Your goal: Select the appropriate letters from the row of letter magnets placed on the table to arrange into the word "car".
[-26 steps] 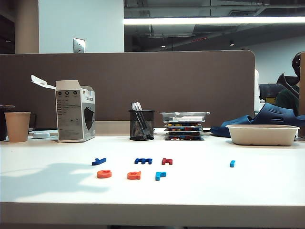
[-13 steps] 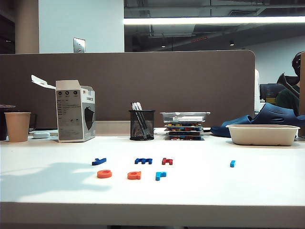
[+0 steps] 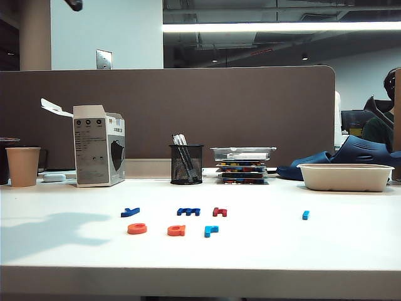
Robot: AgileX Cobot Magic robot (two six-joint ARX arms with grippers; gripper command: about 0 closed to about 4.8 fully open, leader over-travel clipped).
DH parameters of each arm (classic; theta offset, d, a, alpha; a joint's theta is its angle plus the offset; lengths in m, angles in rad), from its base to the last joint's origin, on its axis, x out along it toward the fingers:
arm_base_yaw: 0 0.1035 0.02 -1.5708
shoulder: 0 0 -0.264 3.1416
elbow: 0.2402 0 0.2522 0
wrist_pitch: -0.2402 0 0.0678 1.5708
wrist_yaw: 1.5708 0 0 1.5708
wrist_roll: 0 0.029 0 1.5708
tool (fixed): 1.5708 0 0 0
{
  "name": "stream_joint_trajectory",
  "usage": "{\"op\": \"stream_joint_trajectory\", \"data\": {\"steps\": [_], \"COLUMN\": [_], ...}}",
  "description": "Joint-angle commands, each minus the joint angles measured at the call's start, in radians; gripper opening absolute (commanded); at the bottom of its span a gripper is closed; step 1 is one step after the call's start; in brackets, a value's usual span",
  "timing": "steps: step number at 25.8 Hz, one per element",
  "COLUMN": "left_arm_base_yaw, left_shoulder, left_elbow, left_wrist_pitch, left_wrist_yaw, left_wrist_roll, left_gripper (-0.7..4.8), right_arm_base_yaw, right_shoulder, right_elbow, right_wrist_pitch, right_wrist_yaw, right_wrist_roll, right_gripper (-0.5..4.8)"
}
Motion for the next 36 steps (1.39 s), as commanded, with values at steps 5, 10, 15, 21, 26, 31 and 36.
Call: {"op": "stream_joint_trajectory", "data": {"steps": [5,10,15,21,26,31,36], "left_arm_base_yaw": [-0.001,-0.013,-0.019,-0.013,-0.008,0.048,0.152], "left_shoulder": [-0.003,-0.005,-0.018,-0.05,-0.068,-0.067,-0.067], "left_elbow": [0.003,0.005,0.017,0.042,0.042,0.042,0.042], "left_wrist_pitch": [-0.016,-0.016,-0.028,0.076,0.325,0.517,0.55], "left_wrist_yaw": [-0.359,-0.36,-0.216,0.249,0.324,0.33,0.37], "left_wrist_roll": [0.114,0.176,0.242,0.257,0.254,0.257,0.216], "left_gripper": [-0.05,-0.05,-0.05,-0.05,-0.05,-0.05,-0.05], "right_arm_base_yaw": [0.001,0.001,0.001,0.002,0.002,0.002,0.002], "right_shoulder": [-0.008,-0.008,-0.008,-0.008,-0.008,-0.008,-0.008], "right_elbow": [0.005,0.005,0.005,0.005,0.005,0.005,0.005], "right_wrist_pitch": [0.02,0.02,0.019,0.003,-0.008,-0.011,-0.011], "right_wrist_yaw": [0.003,0.003,0.003,0.002,0.002,0.003,0.003], "right_wrist_roll": [-0.003,-0.003,-0.003,-0.003,-0.003,-0.003,-0.003], "right_gripper": [-0.06,-0.06,-0.06,-0.06,-0.06,-0.06,-0.06]}}
